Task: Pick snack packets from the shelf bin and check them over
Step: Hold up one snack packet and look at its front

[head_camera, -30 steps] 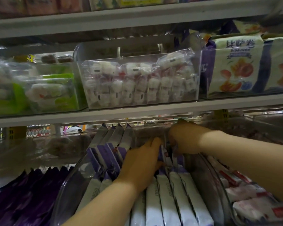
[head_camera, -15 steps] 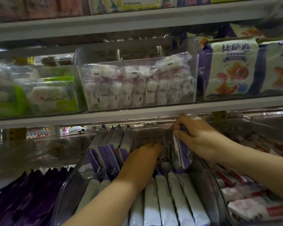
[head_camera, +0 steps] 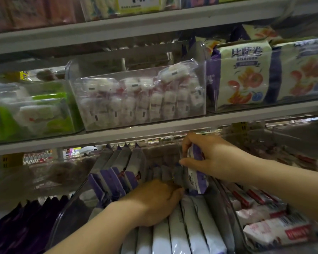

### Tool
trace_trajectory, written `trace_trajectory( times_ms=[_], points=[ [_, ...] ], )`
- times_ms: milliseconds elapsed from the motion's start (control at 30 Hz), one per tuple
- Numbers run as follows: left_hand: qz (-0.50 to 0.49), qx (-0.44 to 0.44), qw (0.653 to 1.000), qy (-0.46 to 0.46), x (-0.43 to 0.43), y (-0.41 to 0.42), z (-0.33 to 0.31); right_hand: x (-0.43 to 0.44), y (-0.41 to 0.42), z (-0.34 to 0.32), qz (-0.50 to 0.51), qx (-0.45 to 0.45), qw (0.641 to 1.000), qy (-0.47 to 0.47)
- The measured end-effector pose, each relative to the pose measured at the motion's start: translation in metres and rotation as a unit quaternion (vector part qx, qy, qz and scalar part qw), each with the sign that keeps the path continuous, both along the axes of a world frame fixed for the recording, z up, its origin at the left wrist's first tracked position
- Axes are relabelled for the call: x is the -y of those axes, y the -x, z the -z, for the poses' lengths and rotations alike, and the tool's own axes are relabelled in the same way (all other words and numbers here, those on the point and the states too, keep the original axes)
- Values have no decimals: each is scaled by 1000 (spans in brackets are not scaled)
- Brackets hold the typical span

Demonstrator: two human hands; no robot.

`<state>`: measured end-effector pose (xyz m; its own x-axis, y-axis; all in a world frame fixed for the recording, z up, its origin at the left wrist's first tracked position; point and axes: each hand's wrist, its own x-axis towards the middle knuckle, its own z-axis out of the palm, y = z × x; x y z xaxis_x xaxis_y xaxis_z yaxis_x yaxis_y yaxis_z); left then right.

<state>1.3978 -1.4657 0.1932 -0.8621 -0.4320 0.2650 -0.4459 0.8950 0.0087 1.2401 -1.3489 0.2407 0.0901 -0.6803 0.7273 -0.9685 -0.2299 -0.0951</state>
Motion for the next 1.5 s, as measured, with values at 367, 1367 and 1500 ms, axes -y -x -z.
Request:
trace_trajectory(
  times_ms=[367,1367,1500],
  points=[
    [-46,-219,958,-177,-42,-20,-18,-47,-29,-4,-12,-16,999,39],
    [-24,-588,731,-347,-117,-212,150,-40,-233,191,-269,539,797,-32],
    [6,-560,745,-362,-109,-217,187,-23,-245,214,-284,577,762,-75]
  ],
)
